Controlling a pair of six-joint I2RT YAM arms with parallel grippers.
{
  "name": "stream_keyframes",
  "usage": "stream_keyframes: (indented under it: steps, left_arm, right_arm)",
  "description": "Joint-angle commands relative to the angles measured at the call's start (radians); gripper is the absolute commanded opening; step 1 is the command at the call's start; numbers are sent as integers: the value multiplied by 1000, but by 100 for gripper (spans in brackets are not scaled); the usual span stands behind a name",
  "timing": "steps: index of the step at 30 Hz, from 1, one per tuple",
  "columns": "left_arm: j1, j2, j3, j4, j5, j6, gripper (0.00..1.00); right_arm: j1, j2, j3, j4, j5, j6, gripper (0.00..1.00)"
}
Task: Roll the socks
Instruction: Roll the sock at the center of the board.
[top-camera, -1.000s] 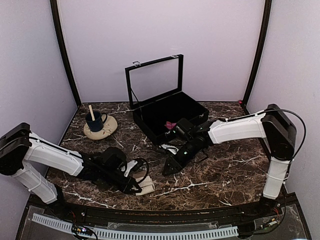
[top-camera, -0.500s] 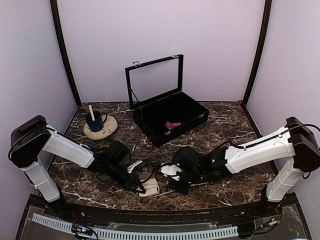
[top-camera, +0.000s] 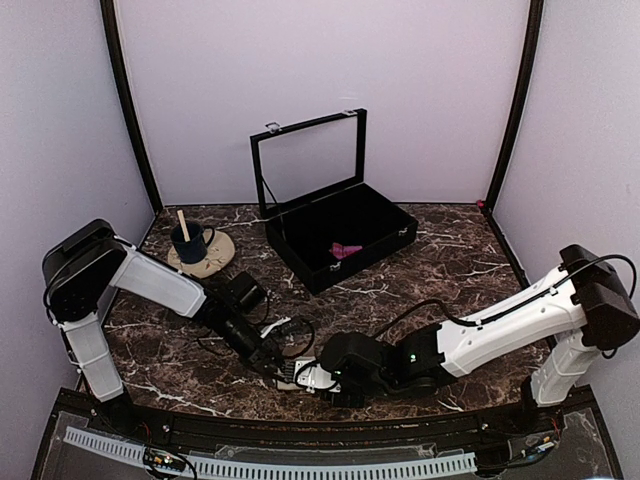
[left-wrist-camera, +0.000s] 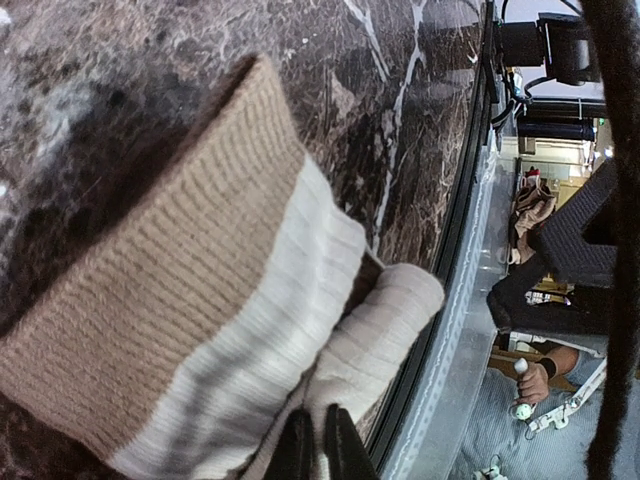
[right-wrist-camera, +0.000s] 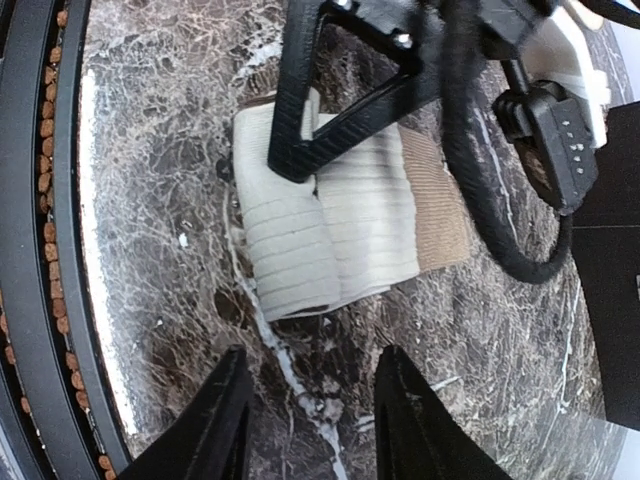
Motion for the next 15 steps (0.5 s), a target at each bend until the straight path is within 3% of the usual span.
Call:
stream_keyframes:
  steps: [1, 15]
  left_arm:
    - [16, 24, 14, -101, -32, 61, 0]
    - [25, 65, 71, -183, -6, 120, 0]
  right_arm:
    - [16, 47, 54, 10, 16, -74, 40]
    - [19, 192, 159, -11, 3, -183, 40]
